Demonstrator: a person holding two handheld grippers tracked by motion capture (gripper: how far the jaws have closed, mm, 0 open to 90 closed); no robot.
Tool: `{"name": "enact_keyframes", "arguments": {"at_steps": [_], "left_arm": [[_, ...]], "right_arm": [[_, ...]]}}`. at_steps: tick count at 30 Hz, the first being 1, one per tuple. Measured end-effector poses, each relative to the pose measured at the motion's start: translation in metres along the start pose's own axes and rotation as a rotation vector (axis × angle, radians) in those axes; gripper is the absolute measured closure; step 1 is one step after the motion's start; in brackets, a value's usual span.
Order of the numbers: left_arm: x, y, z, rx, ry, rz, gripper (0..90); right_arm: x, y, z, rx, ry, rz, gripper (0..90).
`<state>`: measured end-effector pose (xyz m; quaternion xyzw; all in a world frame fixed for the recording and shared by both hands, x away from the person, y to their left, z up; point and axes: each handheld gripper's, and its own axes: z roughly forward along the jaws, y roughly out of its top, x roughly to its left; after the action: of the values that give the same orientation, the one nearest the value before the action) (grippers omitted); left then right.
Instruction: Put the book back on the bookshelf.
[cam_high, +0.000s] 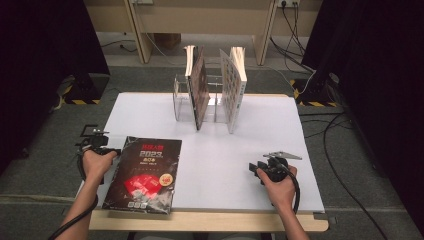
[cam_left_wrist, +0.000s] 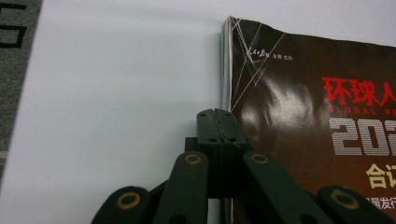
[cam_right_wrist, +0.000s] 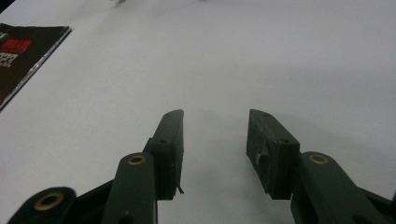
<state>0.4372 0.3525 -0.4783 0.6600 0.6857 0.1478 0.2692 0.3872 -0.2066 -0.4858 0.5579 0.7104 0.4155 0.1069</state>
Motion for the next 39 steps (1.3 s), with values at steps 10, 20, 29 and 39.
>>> {"name": "enact_keyframes", "arguments": {"at_steps": [10, 20, 29, 39], "left_arm": [[0.002, -0.008, -0.009, 0.046, -0.017, 0.024, 89.4], [-0.002, -0.019, -0.019, 0.088, -0.016, 0.039, 89.5], [-0.02, -0.024, -0.018, 0.104, -0.057, 0.026, 89.5], [-0.059, -0.031, -0.015, 0.119, -0.108, 0.053, 89.4]], "right_arm": [[-0.003, 0.0, -0.004, -0.008, -0.002, 0.008, 56.9], [-0.001, 0.0, -0.002, -0.005, -0.001, 0.002, 56.8], [0.002, 0.001, 0.001, 0.0, 0.003, -0.004, 56.9], [0.008, 0.004, 0.005, 0.005, 0.004, -0.019, 56.9]]}}
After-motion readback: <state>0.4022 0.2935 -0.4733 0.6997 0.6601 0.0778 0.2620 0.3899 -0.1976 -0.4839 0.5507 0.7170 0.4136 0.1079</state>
